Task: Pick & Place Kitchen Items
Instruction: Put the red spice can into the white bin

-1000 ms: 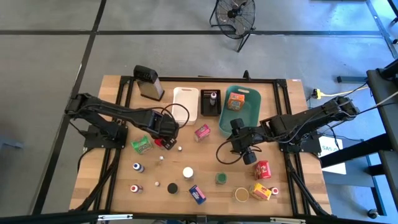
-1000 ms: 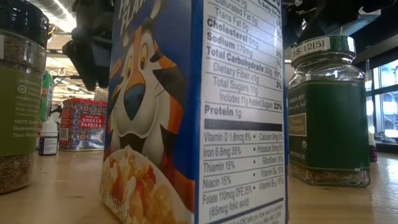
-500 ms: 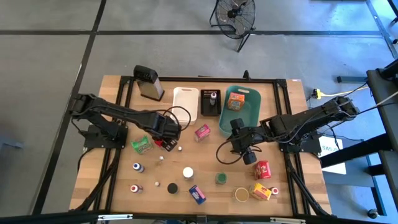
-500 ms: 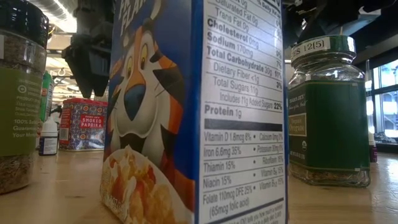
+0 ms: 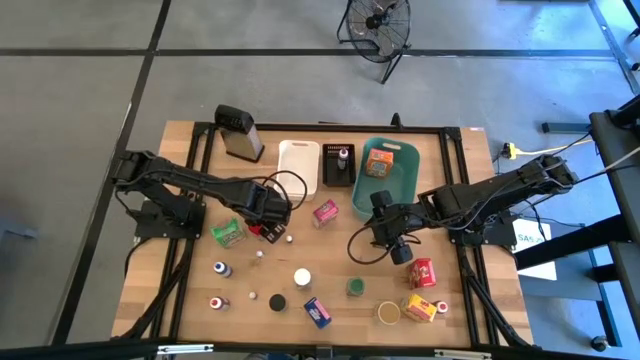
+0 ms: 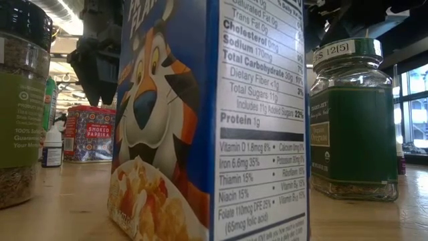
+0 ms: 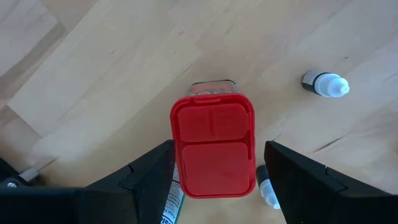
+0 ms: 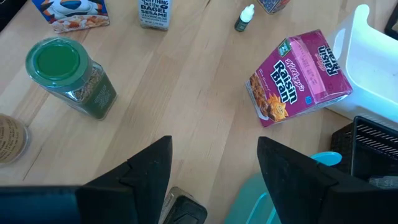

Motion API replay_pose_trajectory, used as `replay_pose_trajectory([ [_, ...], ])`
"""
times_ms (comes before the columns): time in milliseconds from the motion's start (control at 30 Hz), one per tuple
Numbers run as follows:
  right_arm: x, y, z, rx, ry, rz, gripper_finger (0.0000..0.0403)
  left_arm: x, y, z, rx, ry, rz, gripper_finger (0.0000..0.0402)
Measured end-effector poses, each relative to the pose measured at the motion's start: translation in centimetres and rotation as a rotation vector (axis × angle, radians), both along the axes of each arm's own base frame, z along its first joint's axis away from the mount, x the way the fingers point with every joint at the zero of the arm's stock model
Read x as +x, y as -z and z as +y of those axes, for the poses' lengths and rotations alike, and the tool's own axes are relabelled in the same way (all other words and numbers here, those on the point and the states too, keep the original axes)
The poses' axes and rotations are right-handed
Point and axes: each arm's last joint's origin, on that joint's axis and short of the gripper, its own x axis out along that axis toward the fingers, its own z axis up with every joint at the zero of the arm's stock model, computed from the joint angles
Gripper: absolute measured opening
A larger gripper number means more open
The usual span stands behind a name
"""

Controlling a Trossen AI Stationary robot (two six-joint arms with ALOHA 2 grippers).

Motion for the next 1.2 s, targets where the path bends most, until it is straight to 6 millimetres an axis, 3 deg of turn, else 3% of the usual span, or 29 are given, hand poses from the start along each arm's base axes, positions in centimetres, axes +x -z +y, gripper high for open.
replay_pose_trajectory([
  [1200, -0.04, 0.65, -0.01, -0.016, -0.019, -0.001, 0.0239, 0.45, 0.75, -0.01, 0.016, -0.024, 0.018, 0.0243],
])
